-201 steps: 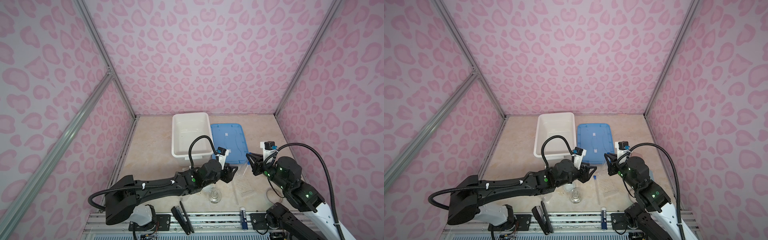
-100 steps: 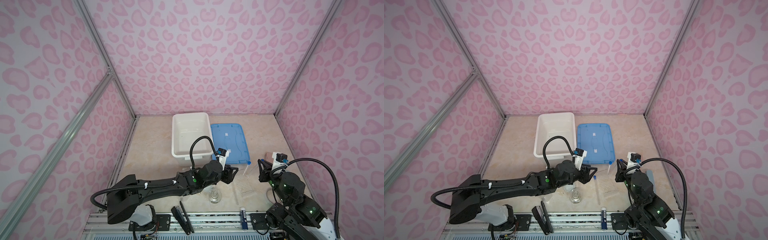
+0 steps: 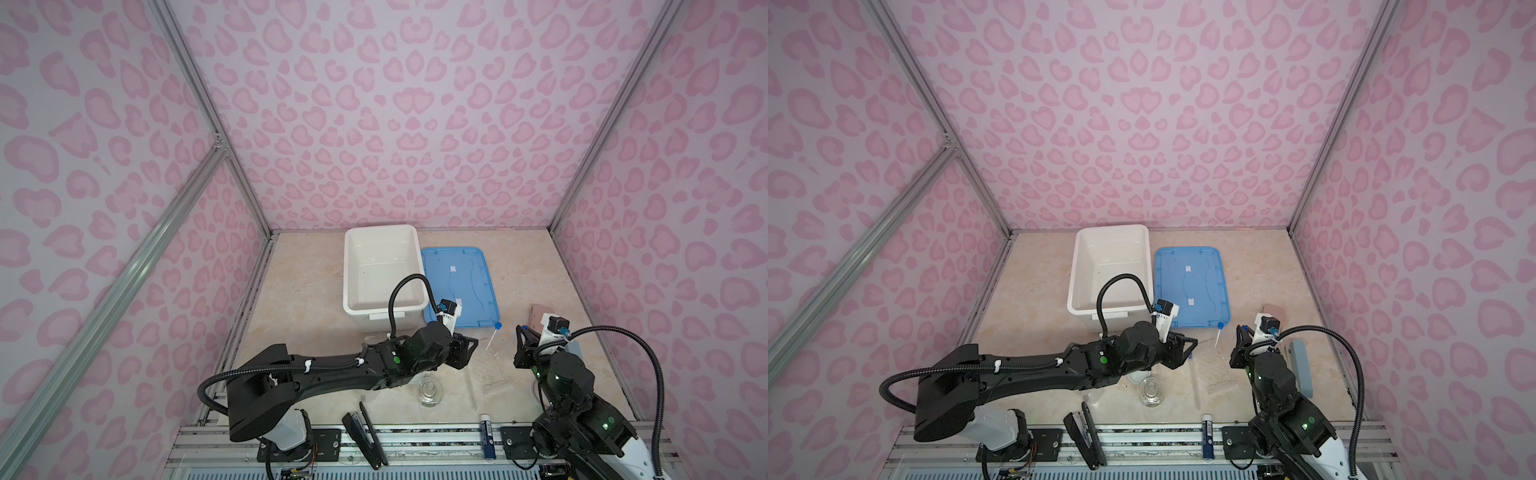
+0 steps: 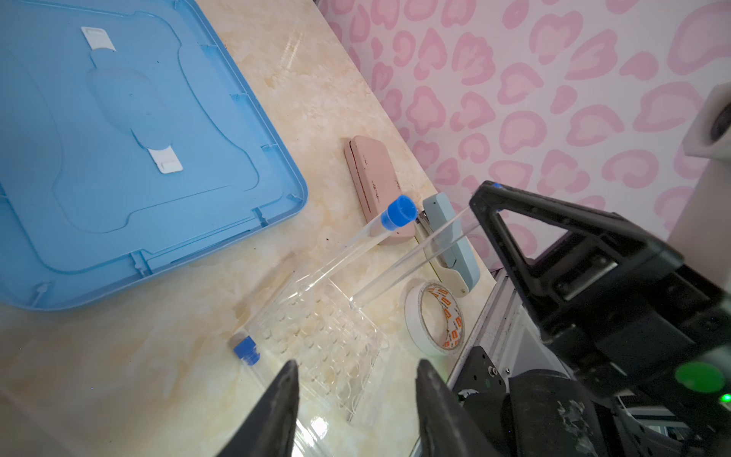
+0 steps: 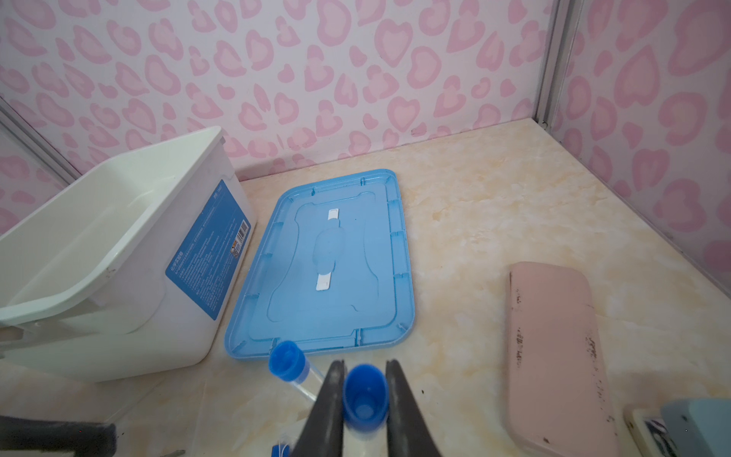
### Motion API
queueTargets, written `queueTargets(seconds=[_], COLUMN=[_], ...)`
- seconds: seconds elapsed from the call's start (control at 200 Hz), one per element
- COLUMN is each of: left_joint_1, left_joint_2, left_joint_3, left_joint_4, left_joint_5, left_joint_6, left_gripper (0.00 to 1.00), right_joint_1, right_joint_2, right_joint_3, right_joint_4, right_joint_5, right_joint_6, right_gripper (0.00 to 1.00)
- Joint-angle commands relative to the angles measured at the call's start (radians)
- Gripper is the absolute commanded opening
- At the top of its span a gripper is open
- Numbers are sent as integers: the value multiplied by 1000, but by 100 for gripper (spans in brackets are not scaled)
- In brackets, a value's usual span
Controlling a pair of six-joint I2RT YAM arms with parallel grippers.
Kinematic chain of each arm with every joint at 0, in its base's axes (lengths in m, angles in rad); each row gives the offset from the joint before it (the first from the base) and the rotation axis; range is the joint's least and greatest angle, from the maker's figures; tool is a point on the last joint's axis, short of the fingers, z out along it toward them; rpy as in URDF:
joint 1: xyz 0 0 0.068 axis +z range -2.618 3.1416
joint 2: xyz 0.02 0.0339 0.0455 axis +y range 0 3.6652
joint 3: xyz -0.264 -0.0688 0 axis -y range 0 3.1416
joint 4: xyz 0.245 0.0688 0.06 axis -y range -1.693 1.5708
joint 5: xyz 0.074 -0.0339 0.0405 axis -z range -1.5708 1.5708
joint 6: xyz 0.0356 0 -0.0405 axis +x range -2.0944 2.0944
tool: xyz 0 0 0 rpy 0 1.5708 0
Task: Organize the chemistry lab equipment
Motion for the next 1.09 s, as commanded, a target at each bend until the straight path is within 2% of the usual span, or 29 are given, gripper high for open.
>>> queueTargets(seconds=[0.0,0.41,0.735,0.955,1.09], left_joint_1=[0,-2,-2,-1,-2], left_joint_2=[19,40,39,50,54], left_joint_3=[14,25,25,30,34], left_joint_4=[16,12,-2,-6,-12], left_joint_5=[13,12,0,-1,-3], left_joint_6=[-15,-12,-8,-9,-10], left_gripper=[49,49,49,50,50], right_joint_1=[2,4,46,134,168], right_joint_2=[-10,17,56,36,44], right_joint_3=[-21,-65,-84,-100,-114], right_joint_4=[28,76,132,141,174], right_joint_5=[21,16,75,204,229], right_joint_6=[22,-6,-23,-27,-52], right_gripper=[18,18,18,17,18])
